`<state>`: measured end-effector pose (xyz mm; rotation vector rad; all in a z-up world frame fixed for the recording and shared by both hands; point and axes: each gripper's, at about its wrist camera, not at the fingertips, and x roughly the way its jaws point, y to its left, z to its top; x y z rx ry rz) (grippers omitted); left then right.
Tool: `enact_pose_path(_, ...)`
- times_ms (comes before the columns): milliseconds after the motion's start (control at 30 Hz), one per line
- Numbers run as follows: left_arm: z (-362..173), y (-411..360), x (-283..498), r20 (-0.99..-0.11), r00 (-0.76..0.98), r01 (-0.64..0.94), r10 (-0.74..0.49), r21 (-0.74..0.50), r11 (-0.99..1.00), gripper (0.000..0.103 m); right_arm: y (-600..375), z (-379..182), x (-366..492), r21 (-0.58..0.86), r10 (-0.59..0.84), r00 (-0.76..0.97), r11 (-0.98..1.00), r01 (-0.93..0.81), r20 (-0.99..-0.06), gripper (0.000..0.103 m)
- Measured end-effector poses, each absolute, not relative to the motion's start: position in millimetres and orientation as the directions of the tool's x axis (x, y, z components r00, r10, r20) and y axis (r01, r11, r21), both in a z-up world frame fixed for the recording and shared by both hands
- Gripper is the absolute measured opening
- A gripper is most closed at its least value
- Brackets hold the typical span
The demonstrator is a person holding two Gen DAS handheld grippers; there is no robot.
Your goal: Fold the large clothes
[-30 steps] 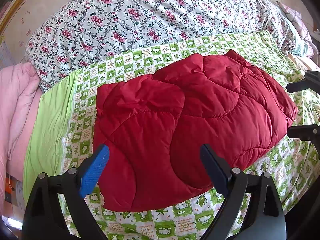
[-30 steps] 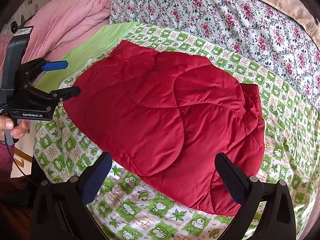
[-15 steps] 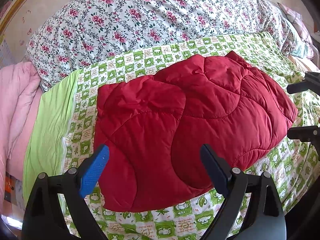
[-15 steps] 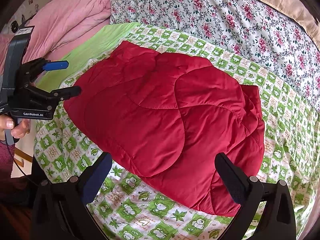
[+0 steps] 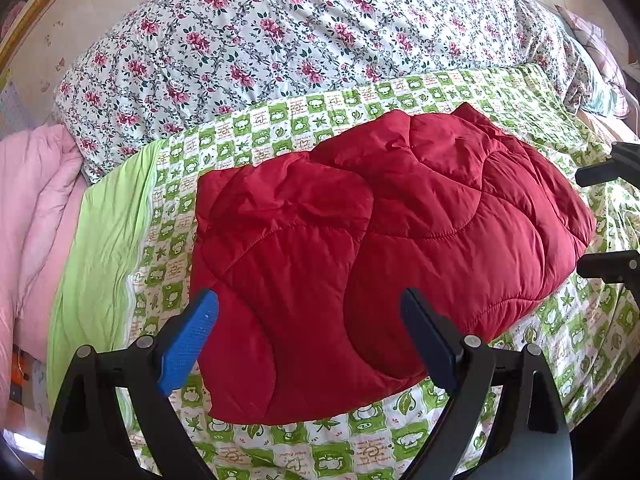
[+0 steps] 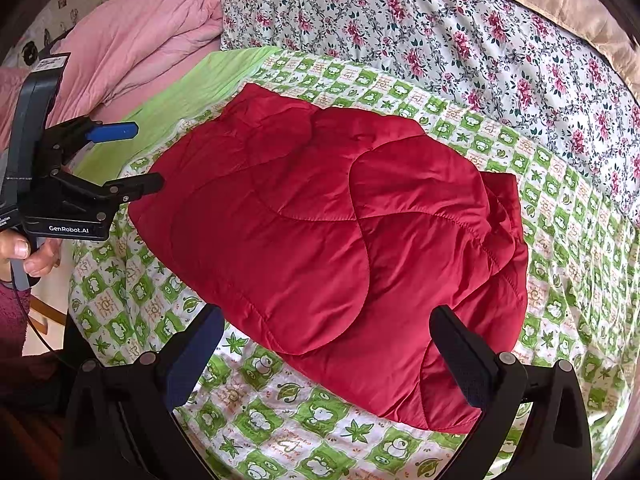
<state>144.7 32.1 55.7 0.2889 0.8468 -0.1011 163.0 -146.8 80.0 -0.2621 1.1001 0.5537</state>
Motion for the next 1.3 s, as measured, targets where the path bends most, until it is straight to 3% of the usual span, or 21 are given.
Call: enact_pose_path(1300, 59.3, 24.5, 146.8, -0.747, 0.664, 0.214, 0.018, 0.214, 0.953, 0.093, -154.2, 86.8, 168.8, 0.06, 0.293, 0.341, 0.83, -0.555, -0.893, 0.103)
